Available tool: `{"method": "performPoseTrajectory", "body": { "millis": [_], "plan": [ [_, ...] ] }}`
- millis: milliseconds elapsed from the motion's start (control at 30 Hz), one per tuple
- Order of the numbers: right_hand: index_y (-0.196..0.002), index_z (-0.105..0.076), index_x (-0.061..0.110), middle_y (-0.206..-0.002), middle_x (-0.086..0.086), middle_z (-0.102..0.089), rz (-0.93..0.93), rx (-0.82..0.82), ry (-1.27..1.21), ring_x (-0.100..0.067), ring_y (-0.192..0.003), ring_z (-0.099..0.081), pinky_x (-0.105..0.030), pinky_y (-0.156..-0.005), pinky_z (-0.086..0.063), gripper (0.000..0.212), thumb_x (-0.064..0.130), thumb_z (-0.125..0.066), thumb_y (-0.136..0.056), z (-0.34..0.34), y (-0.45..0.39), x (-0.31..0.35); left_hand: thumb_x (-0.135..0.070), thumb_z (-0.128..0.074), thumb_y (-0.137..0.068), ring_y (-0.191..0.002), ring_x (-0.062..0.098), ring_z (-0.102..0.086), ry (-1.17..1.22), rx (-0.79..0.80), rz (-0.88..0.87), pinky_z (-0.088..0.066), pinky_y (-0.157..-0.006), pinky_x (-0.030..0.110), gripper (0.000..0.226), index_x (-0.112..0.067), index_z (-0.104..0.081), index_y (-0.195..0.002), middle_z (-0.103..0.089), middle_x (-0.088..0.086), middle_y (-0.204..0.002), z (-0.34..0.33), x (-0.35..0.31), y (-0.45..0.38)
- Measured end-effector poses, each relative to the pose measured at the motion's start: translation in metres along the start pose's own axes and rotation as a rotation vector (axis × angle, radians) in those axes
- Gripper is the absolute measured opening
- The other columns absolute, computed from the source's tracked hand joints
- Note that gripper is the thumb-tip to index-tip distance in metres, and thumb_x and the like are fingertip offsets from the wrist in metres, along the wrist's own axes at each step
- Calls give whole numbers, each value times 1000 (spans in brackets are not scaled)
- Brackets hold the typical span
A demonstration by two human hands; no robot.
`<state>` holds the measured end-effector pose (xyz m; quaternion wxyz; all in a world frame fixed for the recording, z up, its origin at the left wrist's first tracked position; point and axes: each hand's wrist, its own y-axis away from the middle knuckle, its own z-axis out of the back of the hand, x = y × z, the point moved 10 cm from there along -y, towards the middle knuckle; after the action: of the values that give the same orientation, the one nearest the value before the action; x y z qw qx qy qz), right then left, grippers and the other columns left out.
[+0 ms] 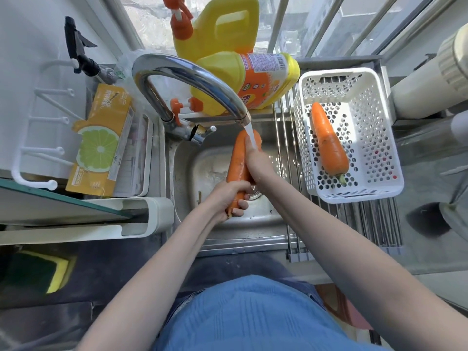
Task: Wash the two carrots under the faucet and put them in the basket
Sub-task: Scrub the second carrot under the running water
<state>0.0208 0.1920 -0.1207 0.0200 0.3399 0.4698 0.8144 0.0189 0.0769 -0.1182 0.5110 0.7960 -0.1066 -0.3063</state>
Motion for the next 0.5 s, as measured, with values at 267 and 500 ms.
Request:
{"method": "performPoseTrajectory", "body": {
  "millis": [267,500],
  "plan": [
    [-128,-47,10,-100,-11,-65,-58,321,-499,-22,-87,-66,-36,-66,-57,69,65,-18,-97,-27,19,-9,4,-50,-83,-31,6,-32,-93,-30,-60,-20,-32,10,14,-9,-49,-87,-40,4,-58,19,-5,8],
    [-143,-34,15,-122,-10,-58,113,317,-439,-22,-100,-64,-36,-69,-58,59,55,-31,-100,-21,23,-8,1,-58,-81,-32,9,-35,-174,-77,-141,-24,-33,13,12,-7,-49,-78,-44,3,-52,22,-3,11]
  ]
}}
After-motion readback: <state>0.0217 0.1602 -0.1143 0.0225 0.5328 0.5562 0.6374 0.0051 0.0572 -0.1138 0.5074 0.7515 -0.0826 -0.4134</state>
